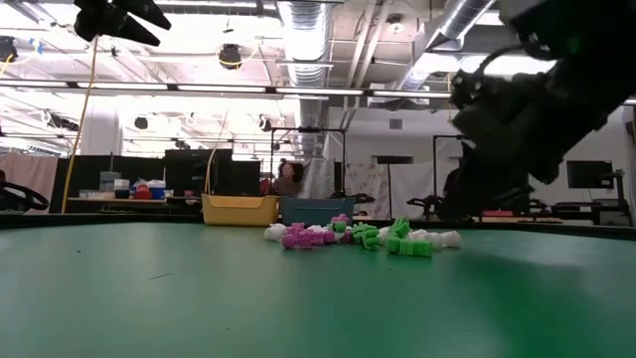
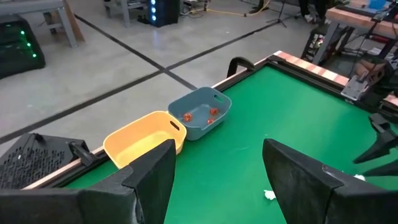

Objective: Sort Halloween decoration
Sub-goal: Put the white ghost into the orange bin

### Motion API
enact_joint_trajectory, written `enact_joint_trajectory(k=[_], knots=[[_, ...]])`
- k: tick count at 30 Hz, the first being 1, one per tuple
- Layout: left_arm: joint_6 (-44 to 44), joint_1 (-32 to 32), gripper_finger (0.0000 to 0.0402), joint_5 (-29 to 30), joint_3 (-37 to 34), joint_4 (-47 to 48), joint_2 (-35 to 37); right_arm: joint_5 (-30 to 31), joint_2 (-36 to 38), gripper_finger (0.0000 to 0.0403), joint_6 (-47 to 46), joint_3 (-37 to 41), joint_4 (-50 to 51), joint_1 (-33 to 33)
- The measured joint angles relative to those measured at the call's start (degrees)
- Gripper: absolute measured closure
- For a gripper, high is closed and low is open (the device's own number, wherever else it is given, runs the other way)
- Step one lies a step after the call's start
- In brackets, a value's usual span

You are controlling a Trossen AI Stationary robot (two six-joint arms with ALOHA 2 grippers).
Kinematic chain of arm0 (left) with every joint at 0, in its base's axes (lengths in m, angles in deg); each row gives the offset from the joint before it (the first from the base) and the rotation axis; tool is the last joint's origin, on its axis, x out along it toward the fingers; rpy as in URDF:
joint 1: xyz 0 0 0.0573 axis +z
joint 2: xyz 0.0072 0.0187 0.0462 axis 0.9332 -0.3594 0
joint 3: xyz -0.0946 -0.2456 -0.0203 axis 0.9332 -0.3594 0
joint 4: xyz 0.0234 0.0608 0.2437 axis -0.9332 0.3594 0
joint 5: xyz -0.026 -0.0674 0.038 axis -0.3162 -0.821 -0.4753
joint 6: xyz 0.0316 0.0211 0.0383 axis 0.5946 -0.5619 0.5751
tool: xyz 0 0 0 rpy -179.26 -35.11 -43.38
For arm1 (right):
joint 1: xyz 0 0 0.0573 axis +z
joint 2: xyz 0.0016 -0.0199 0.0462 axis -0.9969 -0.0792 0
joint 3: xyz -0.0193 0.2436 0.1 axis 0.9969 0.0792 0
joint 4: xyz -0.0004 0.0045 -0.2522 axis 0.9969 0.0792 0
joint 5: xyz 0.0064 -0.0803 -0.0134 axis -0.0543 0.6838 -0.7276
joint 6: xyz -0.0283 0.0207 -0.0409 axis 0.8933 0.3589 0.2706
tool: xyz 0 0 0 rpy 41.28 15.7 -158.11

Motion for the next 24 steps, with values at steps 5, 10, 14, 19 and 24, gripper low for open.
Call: enact_joint_trajectory(k=[5, 10, 14, 19, 24], knots=[[-0.2, 0.0, 0.0170, -0.4, 0.0, 0.0, -0.9, 2.5, -3.8, 0.0269, -3.9, 0.0, -2.7, 0.0], [-0.2, 0.0, 0.0170, -0.4, 0.0, 0.1, -2.4, 2.9, -8.0, 0.0269, -2.0, -0.1, -12.9, 0.2], [-0.2, 0.1, 0.0170, -0.4, 0.0, 0.2, -3.5, 4.6, -11.2, 0.0269, -4.7, -0.1, -14.6, 0.4], [-0.2, 0.6, 0.0170, -0.8, 0.0, 0.3, -4.8, 6.7, -13.6, 0.0269, -7.7, -0.2, -14.7, 1.4], [-0.3, 1.8, 0.0170, -0.8, 0.0, 0.3, -5.3, 4.4, -16.1, 0.0277, -10.1, -0.2, -14.8, 1.5]])
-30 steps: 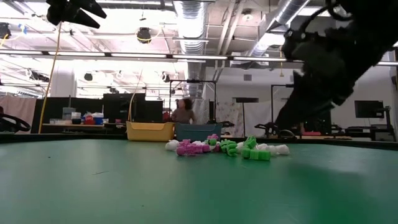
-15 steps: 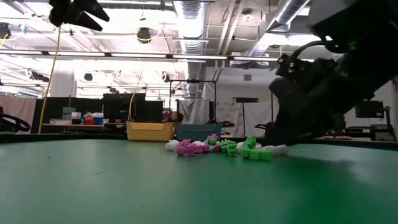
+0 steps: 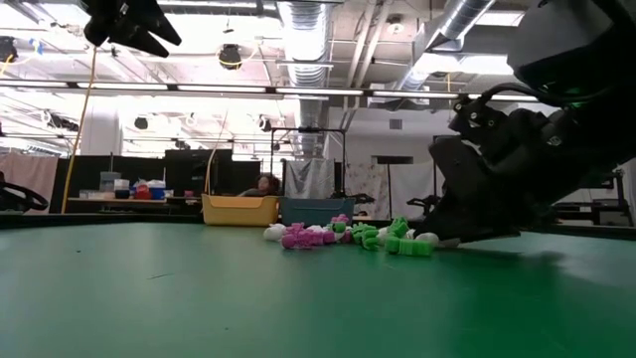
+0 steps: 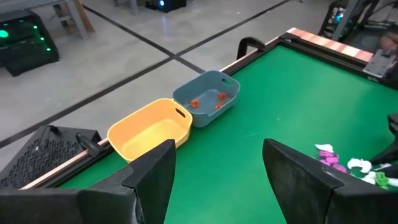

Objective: Sort Halloween decoration
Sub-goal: Put the white ghost into the orange bin

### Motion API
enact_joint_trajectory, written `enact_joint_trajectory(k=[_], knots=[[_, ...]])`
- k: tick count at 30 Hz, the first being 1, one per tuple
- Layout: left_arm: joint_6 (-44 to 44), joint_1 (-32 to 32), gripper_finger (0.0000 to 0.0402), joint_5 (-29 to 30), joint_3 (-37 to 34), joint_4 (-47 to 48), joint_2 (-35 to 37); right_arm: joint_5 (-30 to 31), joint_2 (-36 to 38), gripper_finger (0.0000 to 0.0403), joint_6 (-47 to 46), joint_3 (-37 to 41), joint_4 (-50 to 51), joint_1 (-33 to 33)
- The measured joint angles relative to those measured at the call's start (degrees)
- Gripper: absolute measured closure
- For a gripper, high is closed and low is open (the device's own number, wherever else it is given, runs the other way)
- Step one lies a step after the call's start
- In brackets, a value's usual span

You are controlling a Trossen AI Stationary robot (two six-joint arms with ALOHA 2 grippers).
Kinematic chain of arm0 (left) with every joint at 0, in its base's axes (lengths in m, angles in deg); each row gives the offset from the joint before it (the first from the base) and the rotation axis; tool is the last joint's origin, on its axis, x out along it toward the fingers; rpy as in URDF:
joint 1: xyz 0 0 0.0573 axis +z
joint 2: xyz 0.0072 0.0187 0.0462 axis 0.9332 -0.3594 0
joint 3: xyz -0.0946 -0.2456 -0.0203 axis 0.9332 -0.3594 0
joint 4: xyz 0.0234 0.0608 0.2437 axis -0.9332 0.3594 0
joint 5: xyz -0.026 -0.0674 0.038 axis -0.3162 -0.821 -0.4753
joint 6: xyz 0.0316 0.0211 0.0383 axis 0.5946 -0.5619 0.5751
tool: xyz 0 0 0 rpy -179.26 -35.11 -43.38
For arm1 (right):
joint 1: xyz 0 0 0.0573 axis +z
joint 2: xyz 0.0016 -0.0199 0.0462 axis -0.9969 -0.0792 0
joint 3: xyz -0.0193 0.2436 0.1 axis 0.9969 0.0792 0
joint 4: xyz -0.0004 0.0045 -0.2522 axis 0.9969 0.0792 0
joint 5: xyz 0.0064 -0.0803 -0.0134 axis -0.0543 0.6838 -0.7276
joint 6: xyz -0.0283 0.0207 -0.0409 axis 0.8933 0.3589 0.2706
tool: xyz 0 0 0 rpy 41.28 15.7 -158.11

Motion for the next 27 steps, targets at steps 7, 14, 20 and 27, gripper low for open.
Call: enact_joint_trajectory(k=[7, 14, 20, 27], knots=[[0.0, 1.0, 0.0170, 0.0, 0.0, 0.0, 0.1, 1.4, -2.4, 0.0315, -6.2, 0.0, 0.3, 1.1], [-0.1, 1.2, 0.0170, 0.0, 0.0, 0.0, 0.1, -0.1, 0.1, 0.0341, -6.7, 0.1, 0.2, 1.1], [-0.1, 1.2, 0.0170, 0.1, 0.0, 0.0, 0.1, -2.2, 5.6, 0.0343, -1.1, 0.2, 1.1, 0.6], [-0.1, 1.2, 0.0170, 0.6, 0.0, -0.1, 0.1, -4.9, 13.3, 0.0345, 8.0, 0.3, 4.0, -2.0]])
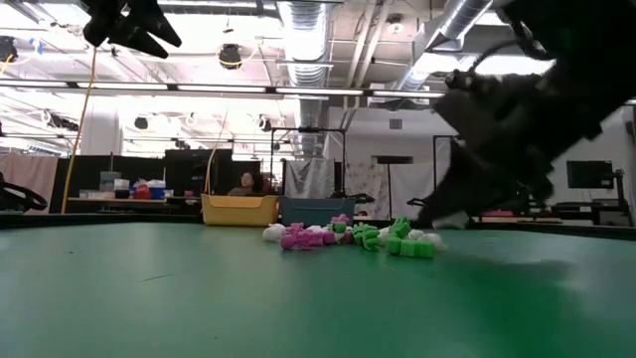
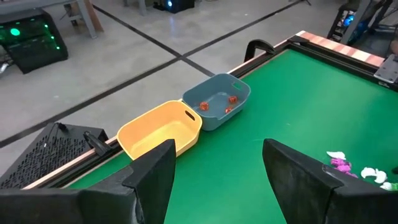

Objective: Sort Halloween decoration
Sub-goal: Put the white ghost into the orange bin

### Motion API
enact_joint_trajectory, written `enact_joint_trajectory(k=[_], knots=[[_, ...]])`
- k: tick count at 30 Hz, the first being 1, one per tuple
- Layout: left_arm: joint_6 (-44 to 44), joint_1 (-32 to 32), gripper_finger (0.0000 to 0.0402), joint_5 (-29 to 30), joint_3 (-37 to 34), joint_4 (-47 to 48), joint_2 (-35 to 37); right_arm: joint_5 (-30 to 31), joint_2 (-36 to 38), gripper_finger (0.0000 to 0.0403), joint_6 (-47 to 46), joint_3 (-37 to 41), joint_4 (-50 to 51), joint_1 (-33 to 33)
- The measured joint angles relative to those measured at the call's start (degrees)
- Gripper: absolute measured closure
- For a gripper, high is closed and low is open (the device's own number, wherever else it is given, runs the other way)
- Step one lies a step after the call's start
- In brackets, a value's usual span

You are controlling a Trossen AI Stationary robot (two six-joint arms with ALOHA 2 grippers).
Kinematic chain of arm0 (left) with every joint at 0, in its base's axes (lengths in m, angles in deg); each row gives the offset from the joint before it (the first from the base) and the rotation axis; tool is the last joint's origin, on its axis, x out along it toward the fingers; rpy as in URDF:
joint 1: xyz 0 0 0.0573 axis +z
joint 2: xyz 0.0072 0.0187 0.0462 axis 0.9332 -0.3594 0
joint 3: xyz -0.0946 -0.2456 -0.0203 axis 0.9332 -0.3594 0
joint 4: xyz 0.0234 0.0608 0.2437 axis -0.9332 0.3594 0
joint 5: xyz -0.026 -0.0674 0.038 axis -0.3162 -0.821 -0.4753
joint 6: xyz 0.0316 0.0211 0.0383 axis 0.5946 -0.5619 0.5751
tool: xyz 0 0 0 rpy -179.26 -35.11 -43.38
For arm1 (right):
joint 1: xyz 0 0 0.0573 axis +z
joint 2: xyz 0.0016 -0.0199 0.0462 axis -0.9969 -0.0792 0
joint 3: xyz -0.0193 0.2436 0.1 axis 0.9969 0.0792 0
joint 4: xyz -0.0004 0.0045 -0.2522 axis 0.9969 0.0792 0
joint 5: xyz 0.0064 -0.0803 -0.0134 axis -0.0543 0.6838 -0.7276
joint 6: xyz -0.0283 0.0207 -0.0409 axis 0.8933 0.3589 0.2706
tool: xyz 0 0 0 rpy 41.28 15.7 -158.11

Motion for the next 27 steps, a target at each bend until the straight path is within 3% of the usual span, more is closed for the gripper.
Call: enact_joint_trajectory(k=[9, 15, 21, 27], knots=[[0.0, 0.0, 0.0170, 0.4, 0.0, -0.1, 0.0, 1.7, 6.9, 0.0345, 11.5, 0.0, -1.0, -5.3], [0.0, 0.0, 0.0170, 0.7, 0.0, -0.1, 0.0, 1.6, 8.5, 0.0344, 24.8, 0.0, -10.7, -11.0], [-0.9, 0.0, 0.0170, 0.6, 0.0, -0.1, 0.0, -4.6, 6.9, 0.0344, 37.0, -0.8, -23.3, -19.1], [-1.2, 0.0, 0.0170, 0.6, 0.0, -0.1, 0.0, -12.2, 2.8, 0.0344, 45.3, -6.2, -26.7, -26.5]])
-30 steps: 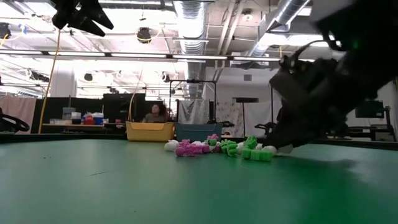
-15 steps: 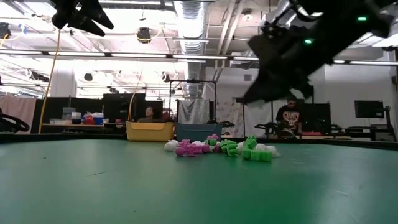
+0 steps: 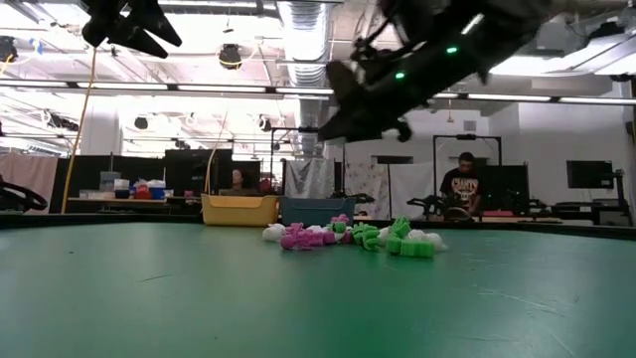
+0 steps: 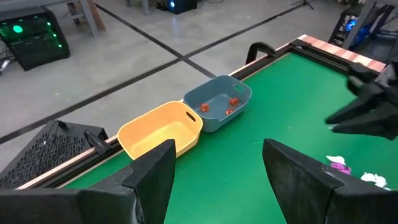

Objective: Sort Halloween decoration
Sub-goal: Put the white ghost into the orange bin

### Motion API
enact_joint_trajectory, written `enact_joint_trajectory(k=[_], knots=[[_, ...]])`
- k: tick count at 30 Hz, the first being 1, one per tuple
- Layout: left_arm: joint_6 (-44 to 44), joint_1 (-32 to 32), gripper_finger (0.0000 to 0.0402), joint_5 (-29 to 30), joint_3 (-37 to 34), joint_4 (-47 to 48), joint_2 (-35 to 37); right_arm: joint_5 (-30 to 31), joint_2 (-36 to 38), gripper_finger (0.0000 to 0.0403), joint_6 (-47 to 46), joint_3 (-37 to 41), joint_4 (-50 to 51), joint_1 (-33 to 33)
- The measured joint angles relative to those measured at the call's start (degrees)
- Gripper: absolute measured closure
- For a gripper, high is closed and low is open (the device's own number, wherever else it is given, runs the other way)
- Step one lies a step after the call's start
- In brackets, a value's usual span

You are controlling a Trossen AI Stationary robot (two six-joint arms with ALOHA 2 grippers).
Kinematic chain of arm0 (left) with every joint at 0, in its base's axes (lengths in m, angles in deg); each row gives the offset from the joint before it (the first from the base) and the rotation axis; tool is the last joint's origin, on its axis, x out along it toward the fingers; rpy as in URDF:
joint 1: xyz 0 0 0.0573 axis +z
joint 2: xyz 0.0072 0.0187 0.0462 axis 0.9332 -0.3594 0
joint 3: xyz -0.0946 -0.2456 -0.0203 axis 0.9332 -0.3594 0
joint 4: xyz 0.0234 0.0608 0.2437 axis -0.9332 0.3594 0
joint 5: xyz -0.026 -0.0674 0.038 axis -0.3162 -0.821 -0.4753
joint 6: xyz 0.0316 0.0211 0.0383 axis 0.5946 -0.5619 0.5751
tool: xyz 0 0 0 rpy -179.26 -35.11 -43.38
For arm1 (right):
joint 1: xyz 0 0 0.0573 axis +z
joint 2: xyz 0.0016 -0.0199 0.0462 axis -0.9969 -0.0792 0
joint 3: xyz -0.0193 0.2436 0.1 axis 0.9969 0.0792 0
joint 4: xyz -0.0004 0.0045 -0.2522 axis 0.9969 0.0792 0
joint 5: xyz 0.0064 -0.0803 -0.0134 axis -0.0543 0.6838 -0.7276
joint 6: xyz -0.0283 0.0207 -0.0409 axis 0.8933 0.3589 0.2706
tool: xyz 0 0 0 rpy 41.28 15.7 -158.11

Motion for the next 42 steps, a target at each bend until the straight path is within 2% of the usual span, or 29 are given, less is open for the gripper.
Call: enact_joint_trajectory(k=[9, 14, 24, 29, 33, 42], knots=[[-0.1, 0.0, 0.0170, 0.0, 0.0, 0.0, 0.0, -13.1, -10.4, 0.0344, 9.1, -14.1, -0.3, -7.6], [0.0, 0.0, 0.0170, 0.0, 0.0, 0.0, 0.0, -19.6, -16.5, 0.0344, 10.3, -22.0, -4.1, -12.0], [-0.1, 0.0, 0.0170, -0.2, 0.0, 0.0, 0.0, -25.3, -29.0, 0.0344, 11.1, -39.0, -3.4, -17.2], [0.0, 0.0, 0.0170, -0.2, 0.0, 0.1, 0.0, -25.8, -34.1, 0.0344, 10.9, -45.6, -3.3, -18.9], [0.0, 0.0, 0.0170, -0.2, 0.0, 0.2, 0.0, -26.0, -36.3, 0.0344, 10.4, -48.6, -2.0, -20.9], [-0.1, 0.0, 0.0170, 0.2, 0.0, 0.5, 0.0, -25.9, -36.8, 0.0344, 4.6, -49.2, 2.1, -25.3]])
